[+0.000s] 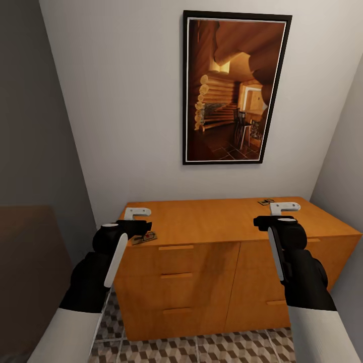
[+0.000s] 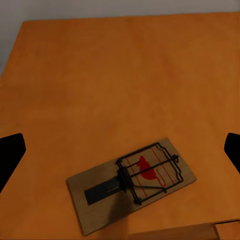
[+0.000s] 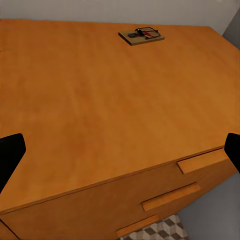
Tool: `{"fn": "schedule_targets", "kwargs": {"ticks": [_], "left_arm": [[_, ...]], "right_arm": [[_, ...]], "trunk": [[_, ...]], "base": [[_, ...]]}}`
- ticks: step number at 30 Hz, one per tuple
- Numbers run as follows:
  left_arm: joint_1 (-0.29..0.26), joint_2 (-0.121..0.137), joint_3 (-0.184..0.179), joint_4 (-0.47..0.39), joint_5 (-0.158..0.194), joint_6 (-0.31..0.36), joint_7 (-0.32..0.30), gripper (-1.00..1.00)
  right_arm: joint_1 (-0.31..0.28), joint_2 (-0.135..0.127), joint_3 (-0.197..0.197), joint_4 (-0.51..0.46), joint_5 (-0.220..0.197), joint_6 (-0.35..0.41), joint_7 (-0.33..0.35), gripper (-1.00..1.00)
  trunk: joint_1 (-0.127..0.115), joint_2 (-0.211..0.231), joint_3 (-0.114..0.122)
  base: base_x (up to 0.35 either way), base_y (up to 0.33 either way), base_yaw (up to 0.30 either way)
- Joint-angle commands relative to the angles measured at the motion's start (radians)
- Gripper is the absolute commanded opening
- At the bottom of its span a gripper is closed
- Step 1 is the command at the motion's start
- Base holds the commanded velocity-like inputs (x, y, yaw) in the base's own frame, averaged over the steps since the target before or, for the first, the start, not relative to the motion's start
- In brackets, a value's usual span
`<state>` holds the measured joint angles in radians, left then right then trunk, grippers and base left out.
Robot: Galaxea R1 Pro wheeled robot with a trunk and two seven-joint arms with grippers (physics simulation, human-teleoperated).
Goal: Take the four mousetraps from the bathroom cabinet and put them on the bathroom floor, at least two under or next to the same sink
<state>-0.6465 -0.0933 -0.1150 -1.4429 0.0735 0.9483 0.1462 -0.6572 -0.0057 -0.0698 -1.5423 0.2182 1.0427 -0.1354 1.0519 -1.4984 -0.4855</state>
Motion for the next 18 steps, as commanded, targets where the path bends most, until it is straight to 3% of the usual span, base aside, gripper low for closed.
{"fn": "schedule_targets", "kwargs": {"ticks": [1,18], "left_arm": [[-0.001,0.0,-0.001,-0.001,0.008,0.005,0.009,1.0],[-0.001,0.0,-0.002,-0.002,0.006,0.009,0.009,1.0]], "right_arm": [[-0.001,0.0,0.001,-0.001,0.0,0.004,-0.003,1.0],[-0.001,0.0,0.001,-0.001,0.002,0.004,-0.004,1.0]], "trunk": [[0.0,-0.001,-0.001],[0.0,-0.001,-0.001]], "base": [[0.0,0.0,0.0],[-0.015,0.014,0.0]]}}
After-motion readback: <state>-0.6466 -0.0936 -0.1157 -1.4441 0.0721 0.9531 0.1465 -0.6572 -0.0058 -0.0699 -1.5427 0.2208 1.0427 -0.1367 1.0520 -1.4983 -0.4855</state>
